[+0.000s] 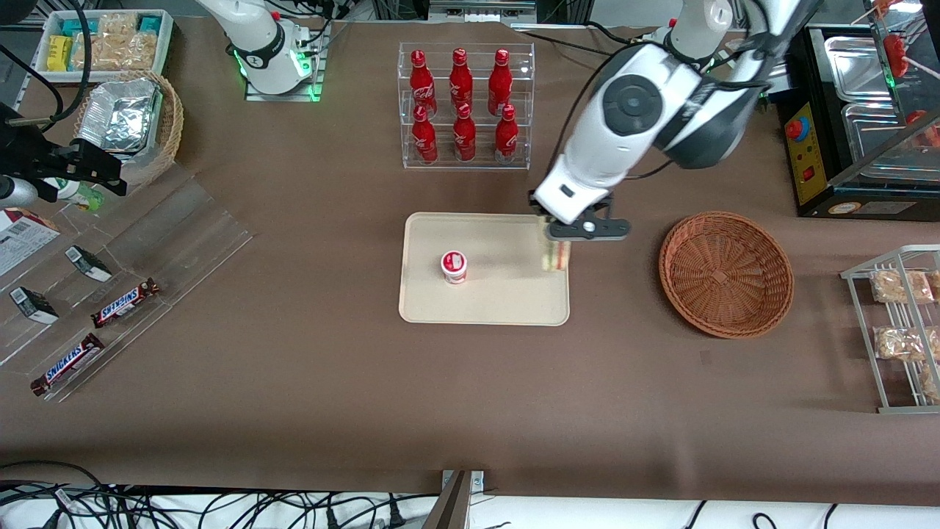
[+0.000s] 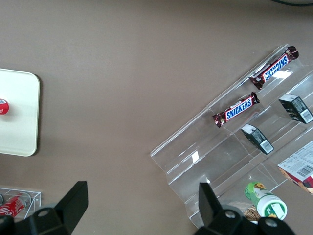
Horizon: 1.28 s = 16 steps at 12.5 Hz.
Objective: Place sandwich from basket to tray
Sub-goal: 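Lift the sandwich and carry it over the cream tray, then lower the sandwich onto the tray beside the red-and-white cup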
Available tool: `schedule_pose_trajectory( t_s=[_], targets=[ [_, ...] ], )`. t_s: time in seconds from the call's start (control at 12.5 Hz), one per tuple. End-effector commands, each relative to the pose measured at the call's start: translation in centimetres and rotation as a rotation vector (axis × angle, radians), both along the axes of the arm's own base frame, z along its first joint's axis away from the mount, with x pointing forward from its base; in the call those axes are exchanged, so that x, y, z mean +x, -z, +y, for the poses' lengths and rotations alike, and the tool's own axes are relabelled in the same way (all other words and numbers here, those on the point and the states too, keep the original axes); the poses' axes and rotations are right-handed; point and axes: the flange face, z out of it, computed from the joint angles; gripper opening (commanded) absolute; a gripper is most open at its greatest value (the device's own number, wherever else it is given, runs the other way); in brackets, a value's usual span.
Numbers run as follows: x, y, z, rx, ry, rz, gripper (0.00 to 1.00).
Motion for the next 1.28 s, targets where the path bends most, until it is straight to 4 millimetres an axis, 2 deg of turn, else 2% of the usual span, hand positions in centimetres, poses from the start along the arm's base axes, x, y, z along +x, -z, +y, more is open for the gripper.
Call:
schedule_pose_trajectory(
  t_s=[0.0, 0.16, 0.4, 0.8, 1.04, 1.2],
  targets=[
    [-1.2, 4.4, -3.6, 0.025, -0.002, -0.047, 0.34],
    [-2.1, 6.4, -5.1, 0.066, 0.017, -0.070, 0.34],
    [-2.4, 9.6, -5.2, 0.041, 0.009, -0.128, 0.34],
    [-2.1, 12.4, -3.8, 0.082, 0.012, -0.149, 0.34],
    [-1.7, 13.0, -3.9, 0.050, 0.002, -0.170, 0.34],
    [-1.7, 14.2, -3.8, 0.075, -0.009, -0.195, 0.34]
  ],
)
